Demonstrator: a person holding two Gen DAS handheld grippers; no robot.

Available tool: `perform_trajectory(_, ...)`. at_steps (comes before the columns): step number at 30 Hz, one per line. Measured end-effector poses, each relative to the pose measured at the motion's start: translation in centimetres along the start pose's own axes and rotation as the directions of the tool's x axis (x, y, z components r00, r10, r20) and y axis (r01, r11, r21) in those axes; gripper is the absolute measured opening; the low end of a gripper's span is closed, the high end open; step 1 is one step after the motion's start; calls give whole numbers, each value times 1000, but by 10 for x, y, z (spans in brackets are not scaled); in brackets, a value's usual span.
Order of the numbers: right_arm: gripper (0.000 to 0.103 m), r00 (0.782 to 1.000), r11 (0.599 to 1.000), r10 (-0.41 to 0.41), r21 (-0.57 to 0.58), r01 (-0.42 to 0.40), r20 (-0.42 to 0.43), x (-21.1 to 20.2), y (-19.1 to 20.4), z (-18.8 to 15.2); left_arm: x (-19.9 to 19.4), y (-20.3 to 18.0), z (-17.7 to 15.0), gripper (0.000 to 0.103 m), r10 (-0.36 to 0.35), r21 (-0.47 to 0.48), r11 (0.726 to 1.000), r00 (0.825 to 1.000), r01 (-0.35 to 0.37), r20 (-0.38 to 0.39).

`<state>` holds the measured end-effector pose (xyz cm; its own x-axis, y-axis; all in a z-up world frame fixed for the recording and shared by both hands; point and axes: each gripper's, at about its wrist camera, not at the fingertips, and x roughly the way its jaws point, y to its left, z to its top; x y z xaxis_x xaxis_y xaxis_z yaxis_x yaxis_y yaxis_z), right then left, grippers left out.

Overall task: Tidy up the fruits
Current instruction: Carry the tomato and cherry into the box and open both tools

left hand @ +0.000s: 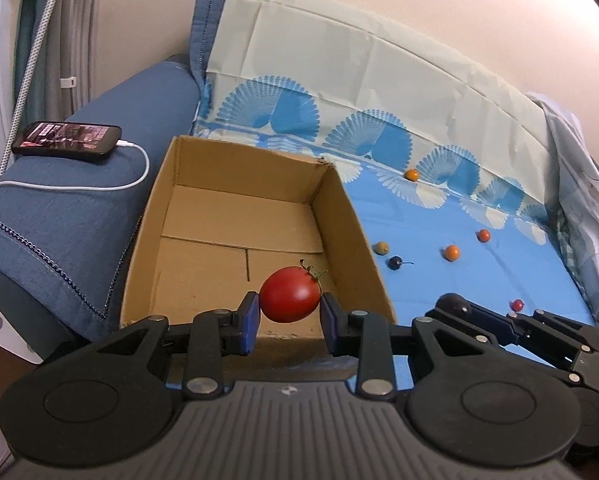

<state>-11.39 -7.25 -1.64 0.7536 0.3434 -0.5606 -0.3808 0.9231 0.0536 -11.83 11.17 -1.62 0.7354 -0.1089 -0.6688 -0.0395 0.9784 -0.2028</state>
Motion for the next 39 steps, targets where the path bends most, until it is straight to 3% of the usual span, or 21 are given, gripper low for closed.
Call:
perform_trajectory(16,25,998,1000,10,2,-10,-68,72,-5,15,56,28,35,36,83,-10,996,996,-83,-29)
perform_trajectory(30,25,985,1000,-9,-6,8,-174,145,-9,3,139,35,34,36,120,25,993,982,-118,-146)
perform_trajectory(39,25,974,1000,-10,-6,9,-225,170,-13,-5,174,42,29,36,156,39,988,965,-151,-210)
